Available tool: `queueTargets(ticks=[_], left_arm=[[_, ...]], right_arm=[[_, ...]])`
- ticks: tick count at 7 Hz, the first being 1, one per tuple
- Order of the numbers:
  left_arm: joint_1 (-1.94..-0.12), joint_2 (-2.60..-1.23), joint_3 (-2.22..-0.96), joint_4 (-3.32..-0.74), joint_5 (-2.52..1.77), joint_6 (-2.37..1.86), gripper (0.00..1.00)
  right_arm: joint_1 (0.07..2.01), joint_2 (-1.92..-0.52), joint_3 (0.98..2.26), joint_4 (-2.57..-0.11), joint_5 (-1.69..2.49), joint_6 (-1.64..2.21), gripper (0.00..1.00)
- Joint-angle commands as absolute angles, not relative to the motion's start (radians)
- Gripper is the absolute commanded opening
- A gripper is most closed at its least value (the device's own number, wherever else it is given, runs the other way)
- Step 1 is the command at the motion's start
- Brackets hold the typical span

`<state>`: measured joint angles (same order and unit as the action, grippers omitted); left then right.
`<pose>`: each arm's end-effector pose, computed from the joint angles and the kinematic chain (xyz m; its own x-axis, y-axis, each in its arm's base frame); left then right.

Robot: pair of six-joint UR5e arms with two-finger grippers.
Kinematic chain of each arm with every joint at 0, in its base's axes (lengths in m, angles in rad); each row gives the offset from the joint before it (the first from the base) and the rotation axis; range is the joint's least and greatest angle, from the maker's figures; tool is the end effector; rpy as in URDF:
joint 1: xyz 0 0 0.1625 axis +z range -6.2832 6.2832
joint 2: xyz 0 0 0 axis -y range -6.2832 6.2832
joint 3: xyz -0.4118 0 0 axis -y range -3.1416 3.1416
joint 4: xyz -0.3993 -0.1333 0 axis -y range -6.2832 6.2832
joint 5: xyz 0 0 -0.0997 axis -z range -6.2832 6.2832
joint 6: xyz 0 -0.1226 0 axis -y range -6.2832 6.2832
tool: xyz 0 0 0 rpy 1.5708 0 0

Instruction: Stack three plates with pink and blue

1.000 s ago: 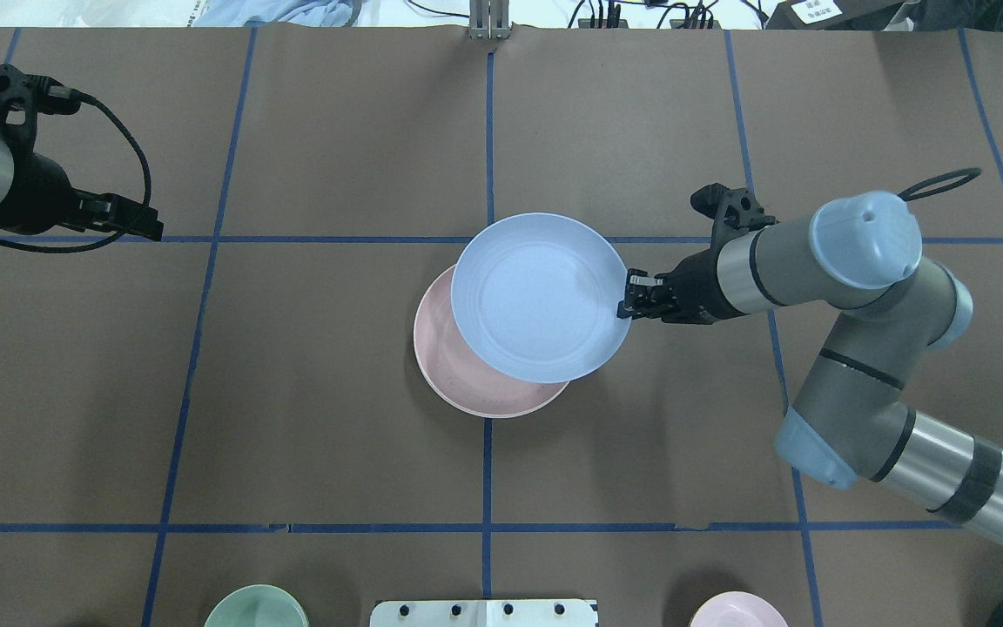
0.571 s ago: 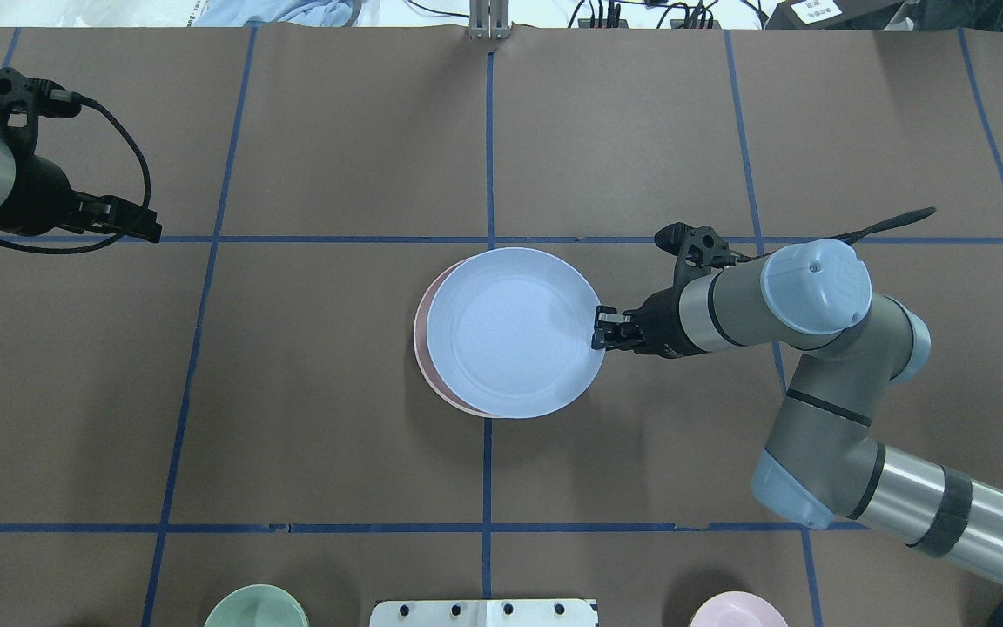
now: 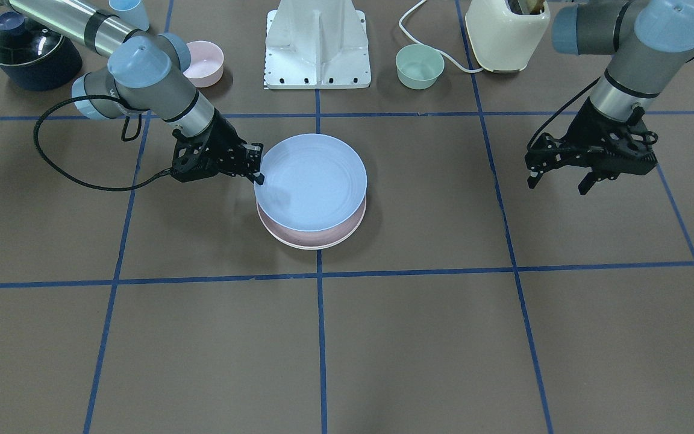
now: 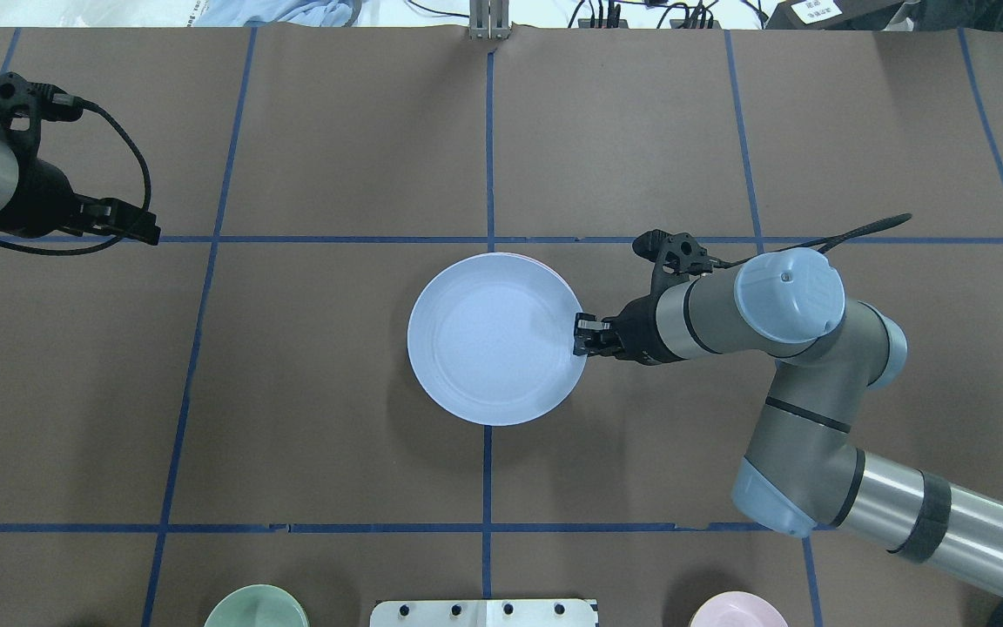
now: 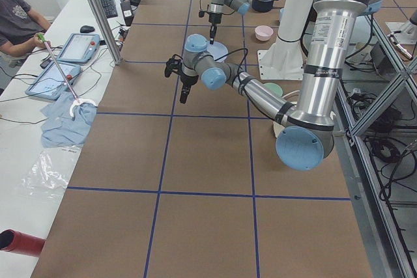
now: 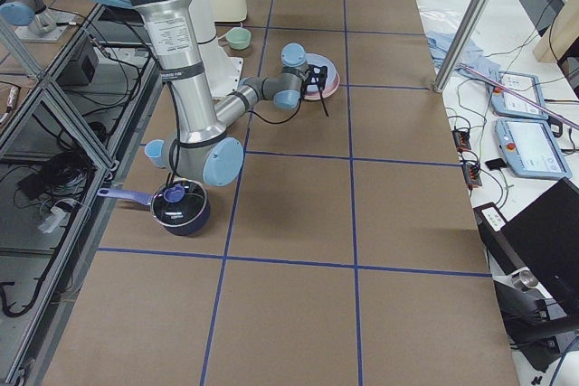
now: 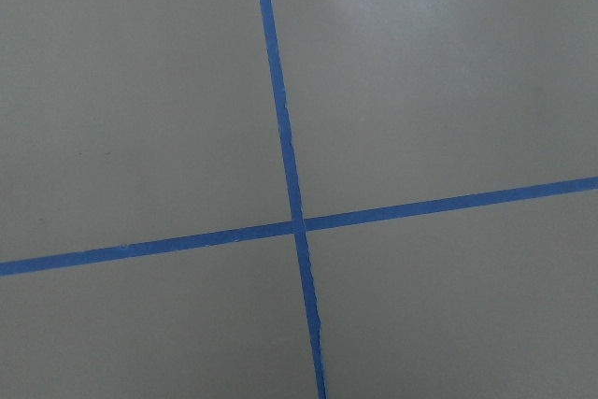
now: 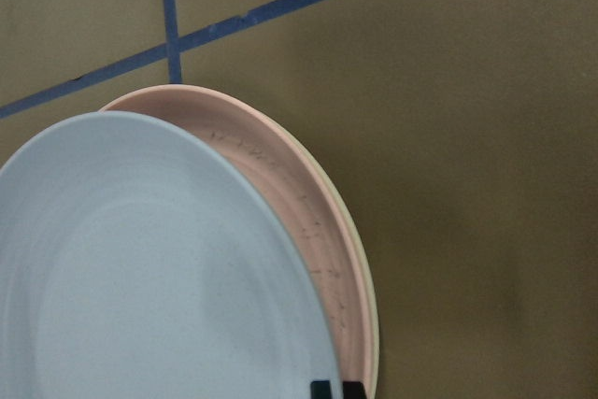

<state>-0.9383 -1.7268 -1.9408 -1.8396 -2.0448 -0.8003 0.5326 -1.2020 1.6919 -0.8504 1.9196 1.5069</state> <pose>0.2669 -0.4950 0.3741 0.6628 0.1440 -0.7348 0.0884 0.9594 0.2677 -0.5082 -0.4056 0.3061 0.3161 0.1167 0.9415 -0.1819 0.9815 -0.0606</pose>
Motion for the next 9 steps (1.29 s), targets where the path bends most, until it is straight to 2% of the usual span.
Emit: queueTargets(ticks=[1, 4, 6, 7, 9], left_arm=[[-0.937, -1.726, -1.921, -1.848, -2.045, -0.801, 1.0], [-0.939, -1.712, -1.921, -1.853, -2.045, -0.784, 1.0], [-0.995, -1.672, -1.919, -1.85, -2.051, -0.564, 1.0], [-1.058, -1.654, -1.911, -1.848, -2.055, -0.542, 1.0], [-1.232, -1.634, -1.847, -1.836, -2.127, -0.225, 1.0]], right_arm=[[0.578, -1.19, 1.709, -0.915, 1.93, 1.502, 1.0], [0.772, -1.207, 1.758, -1.109, 2.1, 1.423, 1.0], [0.849, -1.341, 1.767, -1.154, 2.103, 1.135, 1.0], [0.914, -1.415, 1.769, -1.154, 2.111, 0.957, 1.0], [1.076, -1.536, 1.743, -1.157, 2.183, 0.624, 1.0]])
